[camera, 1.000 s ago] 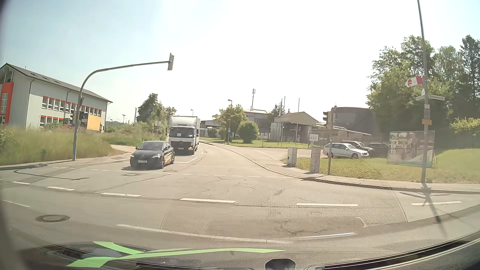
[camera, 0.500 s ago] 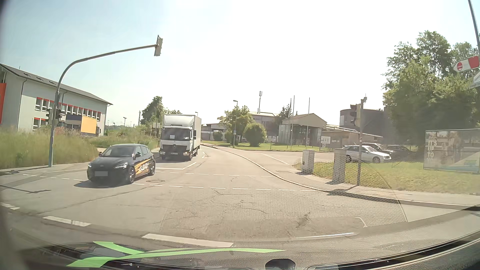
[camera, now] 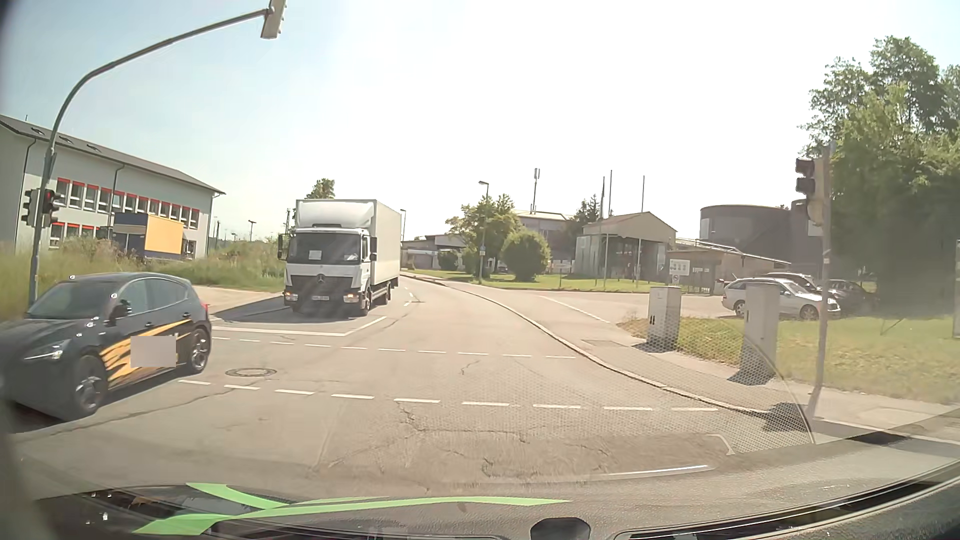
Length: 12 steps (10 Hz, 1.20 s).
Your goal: Follow the waypoints while adhering to traffic rules and regulations
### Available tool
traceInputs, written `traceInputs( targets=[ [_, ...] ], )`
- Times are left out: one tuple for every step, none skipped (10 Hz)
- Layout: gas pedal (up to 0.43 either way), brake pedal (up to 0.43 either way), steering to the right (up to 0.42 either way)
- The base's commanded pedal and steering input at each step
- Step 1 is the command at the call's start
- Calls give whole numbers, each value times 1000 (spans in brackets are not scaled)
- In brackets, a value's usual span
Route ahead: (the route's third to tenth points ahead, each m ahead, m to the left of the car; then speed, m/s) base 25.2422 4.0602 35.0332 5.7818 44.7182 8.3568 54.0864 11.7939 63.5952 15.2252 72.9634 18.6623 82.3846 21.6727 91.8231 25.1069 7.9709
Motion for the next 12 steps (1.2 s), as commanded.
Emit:
traceInputs(
  targets=[
    [209, 0, -28],
    [209, 0, -28],
    [209, 0, -28],
    [209, 0, -28],
    [209, 0, -28],
    [209, 0, -28],
    [209, 0, -28],
    [209, 0, -28],
    [209, 0, -28],
    [209, 0, -28],
    [209, 0, -27],
    [209, 0, -28]
  ],
)
